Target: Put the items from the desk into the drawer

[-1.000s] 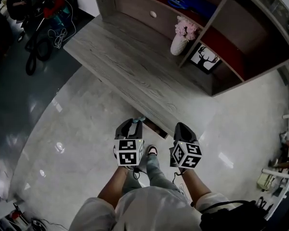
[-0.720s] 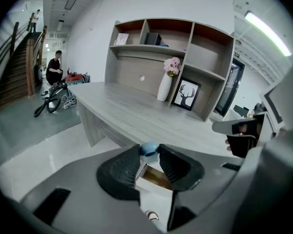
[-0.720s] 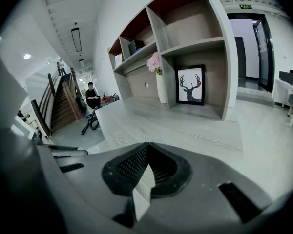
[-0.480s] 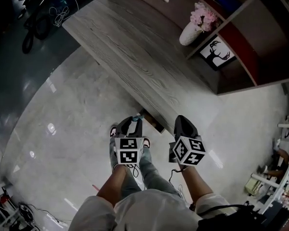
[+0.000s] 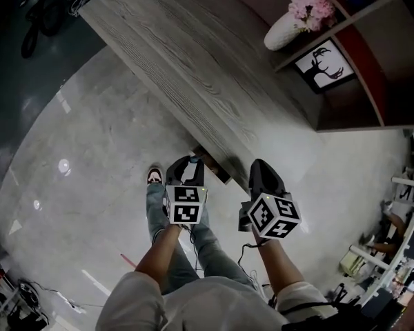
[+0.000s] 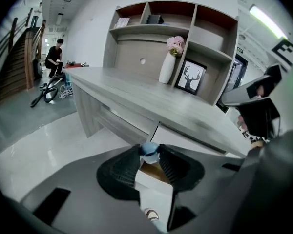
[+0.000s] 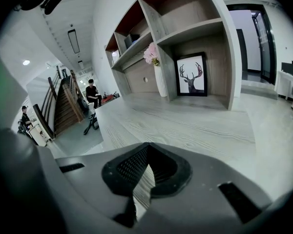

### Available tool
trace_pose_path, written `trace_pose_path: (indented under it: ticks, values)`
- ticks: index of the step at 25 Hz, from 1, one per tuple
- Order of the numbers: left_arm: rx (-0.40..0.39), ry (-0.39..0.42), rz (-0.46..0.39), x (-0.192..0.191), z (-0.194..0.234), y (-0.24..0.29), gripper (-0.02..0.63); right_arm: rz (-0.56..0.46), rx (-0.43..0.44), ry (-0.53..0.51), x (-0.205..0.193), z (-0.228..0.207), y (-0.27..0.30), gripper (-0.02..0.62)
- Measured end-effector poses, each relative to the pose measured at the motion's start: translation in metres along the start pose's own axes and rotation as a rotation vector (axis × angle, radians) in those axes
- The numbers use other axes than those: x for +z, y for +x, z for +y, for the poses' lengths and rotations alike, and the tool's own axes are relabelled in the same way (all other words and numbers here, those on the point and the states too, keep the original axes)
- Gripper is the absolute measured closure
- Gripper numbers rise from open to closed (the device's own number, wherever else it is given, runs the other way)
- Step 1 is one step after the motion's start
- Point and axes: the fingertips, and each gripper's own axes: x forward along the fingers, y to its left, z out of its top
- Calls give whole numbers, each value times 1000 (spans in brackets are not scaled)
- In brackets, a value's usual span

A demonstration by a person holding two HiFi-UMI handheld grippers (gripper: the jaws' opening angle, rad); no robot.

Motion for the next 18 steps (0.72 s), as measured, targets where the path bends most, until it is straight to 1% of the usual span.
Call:
trace_pose_path:
  ticks: [7,13,18]
  values:
    - [-7,19,24,-18,-4,28,474,0,3,-4,1,-3,5,597]
    - [-3,23,32,-36,2,44,474,10,-1,-9,-5,-1,12,597]
    - [-11,22,46,-47,-3,57,474,11,-5,0,-8,-6,13,597]
